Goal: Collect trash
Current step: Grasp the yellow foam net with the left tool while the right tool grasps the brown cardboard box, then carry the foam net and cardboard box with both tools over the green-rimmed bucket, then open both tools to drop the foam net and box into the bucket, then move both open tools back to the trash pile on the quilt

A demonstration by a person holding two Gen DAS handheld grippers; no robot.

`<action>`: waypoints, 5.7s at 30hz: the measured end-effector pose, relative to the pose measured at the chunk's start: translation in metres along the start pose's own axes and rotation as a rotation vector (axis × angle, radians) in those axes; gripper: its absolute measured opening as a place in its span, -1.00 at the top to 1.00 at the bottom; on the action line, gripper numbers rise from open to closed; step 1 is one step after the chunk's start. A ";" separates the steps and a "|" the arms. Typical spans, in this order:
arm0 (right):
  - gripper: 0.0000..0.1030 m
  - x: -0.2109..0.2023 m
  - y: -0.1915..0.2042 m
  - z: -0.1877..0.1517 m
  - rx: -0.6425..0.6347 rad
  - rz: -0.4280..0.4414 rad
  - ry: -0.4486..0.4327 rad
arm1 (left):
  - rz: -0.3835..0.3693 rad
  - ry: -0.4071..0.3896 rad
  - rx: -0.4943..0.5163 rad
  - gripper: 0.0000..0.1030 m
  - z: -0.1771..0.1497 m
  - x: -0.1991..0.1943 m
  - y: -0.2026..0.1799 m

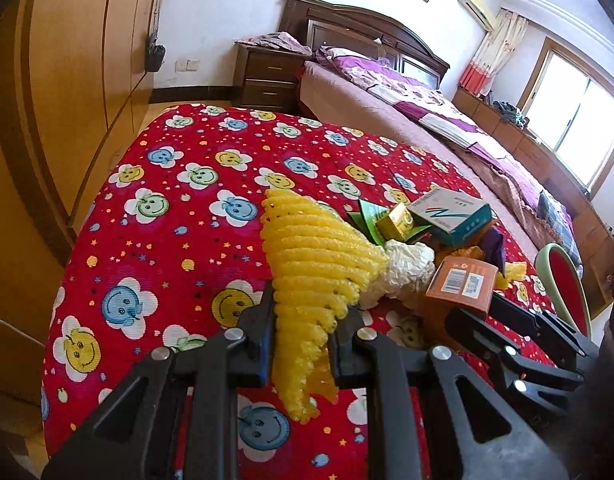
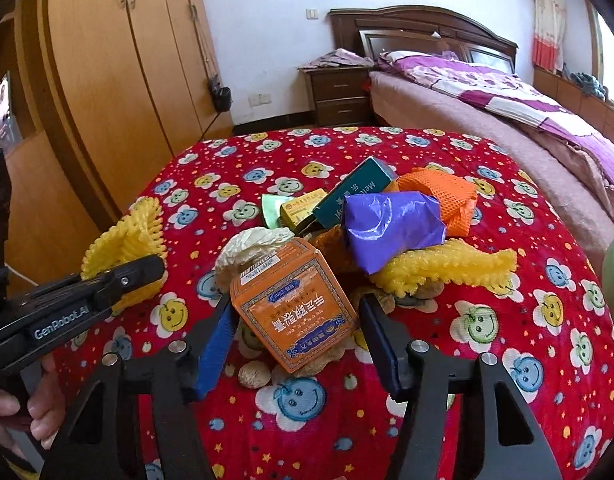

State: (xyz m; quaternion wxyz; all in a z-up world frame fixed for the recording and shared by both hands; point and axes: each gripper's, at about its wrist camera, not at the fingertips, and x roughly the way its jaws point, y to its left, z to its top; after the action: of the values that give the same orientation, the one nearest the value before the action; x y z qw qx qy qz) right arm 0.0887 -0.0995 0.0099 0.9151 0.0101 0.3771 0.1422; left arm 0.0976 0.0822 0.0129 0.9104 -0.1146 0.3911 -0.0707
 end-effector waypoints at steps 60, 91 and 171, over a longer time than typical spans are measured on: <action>-0.07 -0.202 -0.257 -0.079 0.502 -0.307 -0.272 | -0.397 0.162 0.407 0.60 -0.021 0.019 -0.325; -0.10 -0.195 -0.327 -0.113 0.669 -0.364 -0.242 | -0.458 0.152 0.582 -0.04 -0.047 0.071 -0.414; -0.60 -0.083 -0.126 -0.036 0.337 -0.144 -0.077 | 0.107 0.082 0.099 -0.05 0.013 0.047 -0.062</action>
State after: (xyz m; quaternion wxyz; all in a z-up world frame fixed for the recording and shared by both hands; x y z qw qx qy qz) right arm 0.0394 -0.2464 0.0252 0.9221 0.1419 0.3599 0.0108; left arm 0.1368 0.0146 0.0057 0.9006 -0.0455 0.4299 -0.0459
